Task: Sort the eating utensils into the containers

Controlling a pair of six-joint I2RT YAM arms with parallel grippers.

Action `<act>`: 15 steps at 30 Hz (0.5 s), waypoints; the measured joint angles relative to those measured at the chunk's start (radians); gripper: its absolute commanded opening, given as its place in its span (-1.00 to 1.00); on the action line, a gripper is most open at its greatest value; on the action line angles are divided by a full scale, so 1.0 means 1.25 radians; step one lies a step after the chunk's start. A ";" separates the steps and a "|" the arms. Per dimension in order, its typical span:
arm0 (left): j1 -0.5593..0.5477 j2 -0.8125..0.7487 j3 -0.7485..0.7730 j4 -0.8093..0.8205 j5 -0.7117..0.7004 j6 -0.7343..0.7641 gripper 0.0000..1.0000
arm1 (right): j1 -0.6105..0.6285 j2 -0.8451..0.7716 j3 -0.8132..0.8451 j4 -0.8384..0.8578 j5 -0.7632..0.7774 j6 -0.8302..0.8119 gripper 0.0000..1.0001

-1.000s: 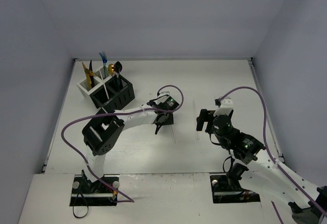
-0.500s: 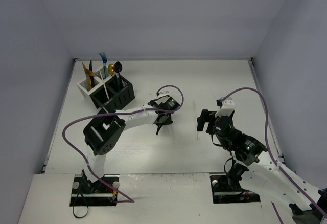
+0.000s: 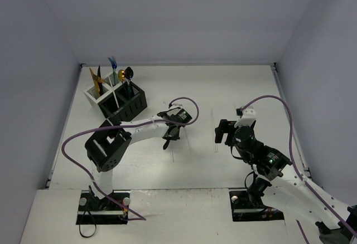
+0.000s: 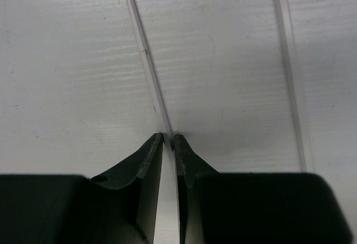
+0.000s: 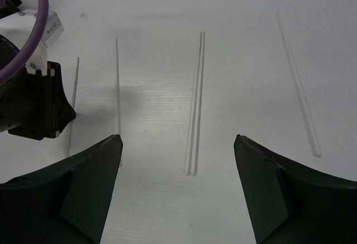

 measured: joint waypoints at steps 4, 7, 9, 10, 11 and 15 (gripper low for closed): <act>0.002 -0.003 -0.001 -0.009 0.018 0.022 -0.76 | 0.000 0.000 0.000 0.000 -0.005 0.000 0.57; 0.012 -0.004 -0.001 -0.011 0.038 0.018 -0.76 | 0.000 0.001 0.000 0.000 -0.007 0.000 0.57; 0.023 -0.006 -0.001 -0.012 0.057 0.005 -0.75 | 0.000 0.001 0.000 0.000 -0.010 0.000 0.57; 0.029 -0.007 -0.002 -0.013 0.066 -0.004 -0.74 | 0.000 0.002 0.000 0.000 -0.011 0.000 0.57; 0.035 -0.009 -0.004 -0.012 0.074 -0.014 -0.74 | 0.000 0.002 0.000 0.000 -0.011 0.000 0.57; 0.056 -0.015 -0.013 -0.009 0.103 -0.047 -0.74 | 0.000 0.002 0.000 0.000 -0.011 0.003 0.57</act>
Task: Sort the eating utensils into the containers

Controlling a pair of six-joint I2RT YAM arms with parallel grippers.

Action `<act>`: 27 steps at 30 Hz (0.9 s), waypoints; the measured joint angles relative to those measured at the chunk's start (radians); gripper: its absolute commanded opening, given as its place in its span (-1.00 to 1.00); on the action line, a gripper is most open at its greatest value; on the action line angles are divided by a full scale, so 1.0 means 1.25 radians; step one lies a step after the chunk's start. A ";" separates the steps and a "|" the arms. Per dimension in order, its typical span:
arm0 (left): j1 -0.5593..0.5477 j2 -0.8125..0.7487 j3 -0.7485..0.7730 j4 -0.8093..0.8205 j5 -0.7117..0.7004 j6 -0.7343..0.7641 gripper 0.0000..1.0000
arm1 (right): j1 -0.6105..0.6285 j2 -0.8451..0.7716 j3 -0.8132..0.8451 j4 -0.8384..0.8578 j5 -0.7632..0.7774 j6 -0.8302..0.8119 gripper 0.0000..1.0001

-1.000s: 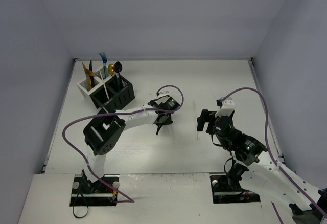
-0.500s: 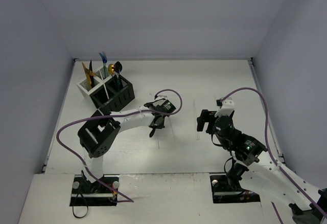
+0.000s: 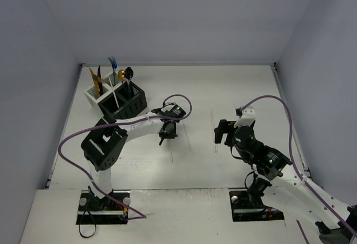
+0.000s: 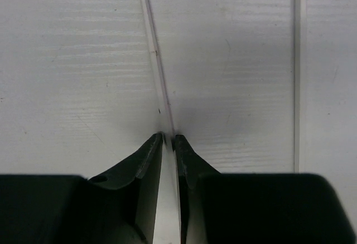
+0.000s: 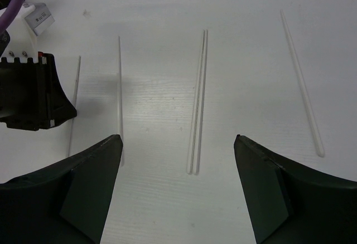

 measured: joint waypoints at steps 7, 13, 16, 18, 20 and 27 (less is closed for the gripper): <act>0.012 0.000 -0.001 0.003 0.017 -0.015 -1.00 | 0.000 0.001 0.000 0.000 -0.002 0.002 0.57; 0.011 -0.017 -0.007 -0.002 0.020 0.003 -1.00 | 0.000 -0.002 0.000 0.000 -0.002 0.002 0.57; 0.008 -0.075 -0.019 -0.022 0.013 0.028 -1.00 | 0.000 -0.004 0.000 0.000 -0.002 0.002 0.57; 0.007 -0.150 -0.020 -0.031 -0.003 0.055 -1.00 | 0.000 -0.004 0.000 0.000 -0.002 0.003 0.57; 0.006 -0.244 -0.019 -0.027 -0.032 0.093 -1.00 | 0.000 -0.003 0.000 0.000 -0.002 0.002 0.57; 0.123 -0.563 -0.050 0.121 -0.107 0.242 -1.00 | 0.000 0.008 0.000 0.000 -0.008 0.003 0.57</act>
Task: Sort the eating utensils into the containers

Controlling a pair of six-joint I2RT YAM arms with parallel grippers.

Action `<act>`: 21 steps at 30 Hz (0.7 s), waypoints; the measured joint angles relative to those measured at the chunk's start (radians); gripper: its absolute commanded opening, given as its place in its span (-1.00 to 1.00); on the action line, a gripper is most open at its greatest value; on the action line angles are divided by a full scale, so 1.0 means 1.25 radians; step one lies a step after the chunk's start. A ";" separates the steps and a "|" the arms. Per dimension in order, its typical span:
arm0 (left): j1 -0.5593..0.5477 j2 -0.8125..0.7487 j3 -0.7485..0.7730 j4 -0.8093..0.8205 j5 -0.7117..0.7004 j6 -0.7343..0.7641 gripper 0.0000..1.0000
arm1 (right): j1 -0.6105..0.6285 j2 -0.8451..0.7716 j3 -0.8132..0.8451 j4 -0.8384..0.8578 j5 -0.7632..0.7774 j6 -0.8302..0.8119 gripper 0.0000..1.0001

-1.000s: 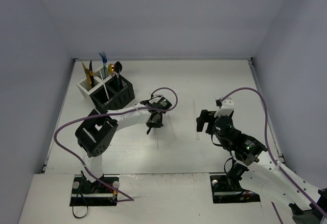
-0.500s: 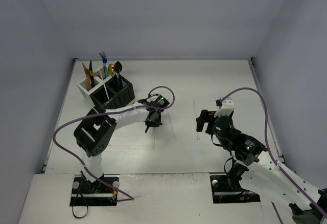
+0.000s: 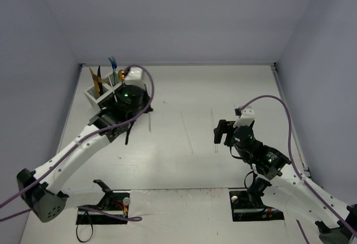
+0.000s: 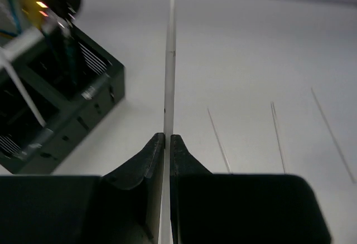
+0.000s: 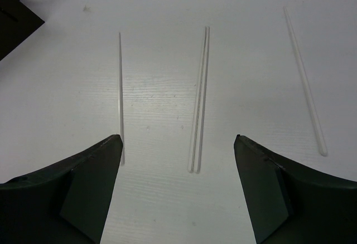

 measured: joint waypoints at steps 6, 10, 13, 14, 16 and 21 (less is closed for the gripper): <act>0.221 -0.069 -0.098 0.192 -0.010 0.112 -1.00 | 0.000 0.001 0.000 0.000 -0.007 0.001 0.57; 0.342 0.017 -0.105 0.306 0.028 0.151 -1.00 | -0.001 0.001 0.000 0.000 -0.015 0.003 0.57; 0.410 0.089 -0.105 0.372 0.052 0.170 -1.00 | -0.001 0.001 0.000 0.000 -0.027 0.003 0.56; 0.425 0.108 -0.105 0.392 0.057 0.175 -1.00 | -0.001 0.001 0.000 0.000 -0.029 0.004 0.56; 0.447 0.146 -0.105 0.427 0.065 0.184 -1.00 | -0.001 0.001 0.000 0.000 -0.034 0.003 0.57; 0.457 0.192 -0.125 0.482 0.092 0.190 -0.72 | -0.001 0.001 0.000 0.000 -0.040 0.003 0.57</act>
